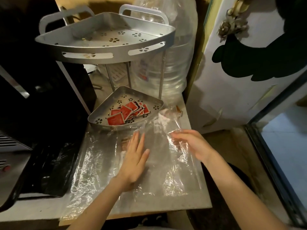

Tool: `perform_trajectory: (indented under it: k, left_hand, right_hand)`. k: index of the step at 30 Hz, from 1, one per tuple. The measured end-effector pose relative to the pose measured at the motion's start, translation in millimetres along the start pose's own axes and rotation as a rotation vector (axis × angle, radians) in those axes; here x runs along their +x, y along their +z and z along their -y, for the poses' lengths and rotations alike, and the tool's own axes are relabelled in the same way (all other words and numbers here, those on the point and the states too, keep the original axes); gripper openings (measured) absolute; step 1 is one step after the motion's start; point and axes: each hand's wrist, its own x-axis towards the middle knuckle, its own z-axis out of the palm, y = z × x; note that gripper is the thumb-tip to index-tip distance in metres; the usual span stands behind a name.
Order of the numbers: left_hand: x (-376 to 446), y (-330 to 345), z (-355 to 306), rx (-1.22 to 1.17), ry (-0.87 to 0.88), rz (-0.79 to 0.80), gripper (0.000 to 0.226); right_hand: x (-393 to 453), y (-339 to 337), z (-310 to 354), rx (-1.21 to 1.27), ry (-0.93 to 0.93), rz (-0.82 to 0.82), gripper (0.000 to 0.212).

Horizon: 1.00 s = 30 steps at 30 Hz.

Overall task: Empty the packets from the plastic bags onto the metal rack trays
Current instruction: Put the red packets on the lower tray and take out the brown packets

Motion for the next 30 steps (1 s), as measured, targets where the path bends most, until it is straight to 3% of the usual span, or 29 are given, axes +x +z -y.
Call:
perform_trajectory:
  k: [4,10,13,16,19,21,23,27,30]
  left_hand:
    - [9.4,-1.3,-12.6,-0.269,-0.08,-0.016,0.068]
    - [23.7,-9.7,-20.6,-0.885,-0.297,-0.042,0.056]
    - [25.6,-9.8,-23.1,-1.056,-0.367,0.043,0.073]
    - [28.9,-6.9,-19.0,-1.212,-0.41,0.194,0.089]
    - [27.5,-12.8,-25.1,-1.349,-0.466,0.239,0.066]
    - [25.4,-19.4,-22.7,-1.468,-0.5,0.229,0.066]
    - [21.4,-30.8,-19.8,-1.509,-0.498,0.165,0.063]
    - [8.4,-50.9,-12.8,-1.352,-0.534,-0.025,0.028]
    - [-1.9,-62.0,-6.0,-1.18,-0.569,-0.097,0.039]
  right_hand:
    - [-10.1,6.8,28.2,0.014,-0.049,0.04,0.027]
    - [-26.1,22.5,66.8,0.098,-0.198,0.19,0.009]
    - [-28.5,32.8,79.3,0.147,-0.225,0.223,0.019]
    - [-32.9,40.1,88.8,0.268,-0.23,0.281,0.014]
    - [-38.0,43.4,93.3,0.387,-0.241,0.349,0.017]
    - [-38.0,42.0,90.8,0.464,-0.232,0.366,0.019]
    - [-33.8,34.9,82.7,0.487,-0.193,0.304,0.016]
    - [-16.8,12.3,50.8,0.472,-0.069,0.135,0.013]
    - [-4.7,-1.3,20.3,0.37,0.031,0.036,0.016]
